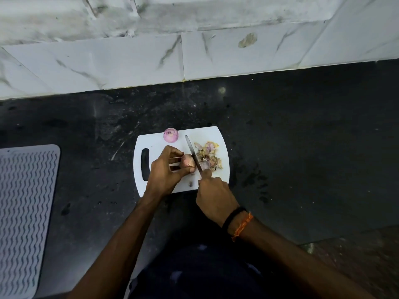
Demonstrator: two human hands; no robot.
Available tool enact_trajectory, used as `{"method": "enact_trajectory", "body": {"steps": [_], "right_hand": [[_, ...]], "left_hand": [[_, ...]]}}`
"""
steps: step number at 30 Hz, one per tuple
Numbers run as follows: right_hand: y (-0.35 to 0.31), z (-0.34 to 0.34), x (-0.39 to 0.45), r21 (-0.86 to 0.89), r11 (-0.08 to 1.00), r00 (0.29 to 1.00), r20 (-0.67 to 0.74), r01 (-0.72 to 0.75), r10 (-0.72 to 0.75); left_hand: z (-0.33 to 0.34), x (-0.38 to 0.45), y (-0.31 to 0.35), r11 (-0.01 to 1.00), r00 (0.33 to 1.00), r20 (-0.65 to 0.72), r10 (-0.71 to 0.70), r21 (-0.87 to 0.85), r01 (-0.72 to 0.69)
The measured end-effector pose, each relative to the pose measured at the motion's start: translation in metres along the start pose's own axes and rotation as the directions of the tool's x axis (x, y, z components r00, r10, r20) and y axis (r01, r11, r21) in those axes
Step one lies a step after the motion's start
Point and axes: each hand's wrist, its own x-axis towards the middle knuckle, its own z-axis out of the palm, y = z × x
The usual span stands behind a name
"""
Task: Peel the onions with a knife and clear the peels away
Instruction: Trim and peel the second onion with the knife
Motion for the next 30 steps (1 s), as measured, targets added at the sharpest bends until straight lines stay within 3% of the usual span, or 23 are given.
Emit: {"method": "enact_trajectory", "body": {"steps": [5, 14, 30], "right_hand": [[0.000, -0.004, 0.000, -0.004, 1.000, 0.999, 0.036, 0.003, -0.003], [-0.009, -0.019, 0.003, -0.017, 1.000, 0.999, 0.037, 0.025, -0.025], [-0.019, -0.025, 0.011, 0.008, 1.000, 0.999, 0.038, 0.000, -0.001]], "left_hand": [[-0.002, 0.005, -0.001, 0.999, 0.995, 0.100, 0.004, 0.037, -0.007], [0.004, 0.001, -0.010, 0.995, 0.999, -0.022, 0.036, -0.095, -0.038], [0.005, 0.010, -0.008, 0.929, 0.940, -0.061, 0.336, 0.182, -0.321]]}}
